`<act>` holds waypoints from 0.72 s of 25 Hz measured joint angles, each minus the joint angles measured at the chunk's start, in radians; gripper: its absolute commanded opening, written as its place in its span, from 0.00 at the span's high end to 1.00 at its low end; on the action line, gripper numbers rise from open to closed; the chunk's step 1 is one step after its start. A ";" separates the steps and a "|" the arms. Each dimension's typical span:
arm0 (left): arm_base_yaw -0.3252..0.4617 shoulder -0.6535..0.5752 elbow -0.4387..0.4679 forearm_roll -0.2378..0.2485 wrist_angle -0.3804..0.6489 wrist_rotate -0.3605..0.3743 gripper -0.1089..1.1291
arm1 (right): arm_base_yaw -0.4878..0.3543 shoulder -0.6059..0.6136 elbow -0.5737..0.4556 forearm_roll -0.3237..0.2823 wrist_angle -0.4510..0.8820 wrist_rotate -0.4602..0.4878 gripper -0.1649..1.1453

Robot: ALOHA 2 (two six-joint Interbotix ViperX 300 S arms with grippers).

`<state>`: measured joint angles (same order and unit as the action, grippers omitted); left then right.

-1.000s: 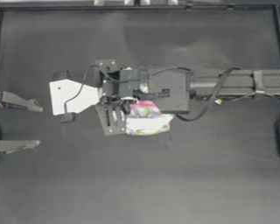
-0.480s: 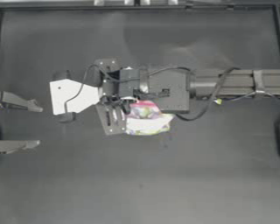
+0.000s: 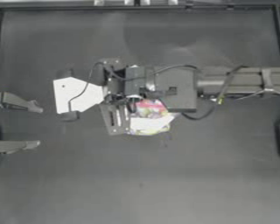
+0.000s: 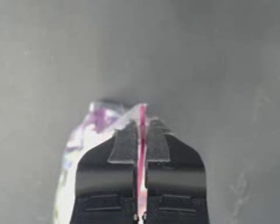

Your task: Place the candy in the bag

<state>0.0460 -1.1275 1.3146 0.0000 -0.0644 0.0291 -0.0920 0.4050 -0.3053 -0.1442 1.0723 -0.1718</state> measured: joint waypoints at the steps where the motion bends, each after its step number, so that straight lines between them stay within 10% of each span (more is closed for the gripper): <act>1: 0.003 -0.003 0.000 -0.003 0.000 0.000 0.10 | -0.002 -0.005 0.008 0.002 -0.002 0.000 0.83; 18: 0.044 0.156 -0.012 -0.025 -0.028 0.000 0.10 | -0.002 -0.156 0.235 0.049 -0.207 0.014 0.83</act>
<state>0.0905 -0.9710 1.3023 -0.0245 -0.0920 0.0291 -0.0936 0.2485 -0.0706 -0.0951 0.8652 -0.1580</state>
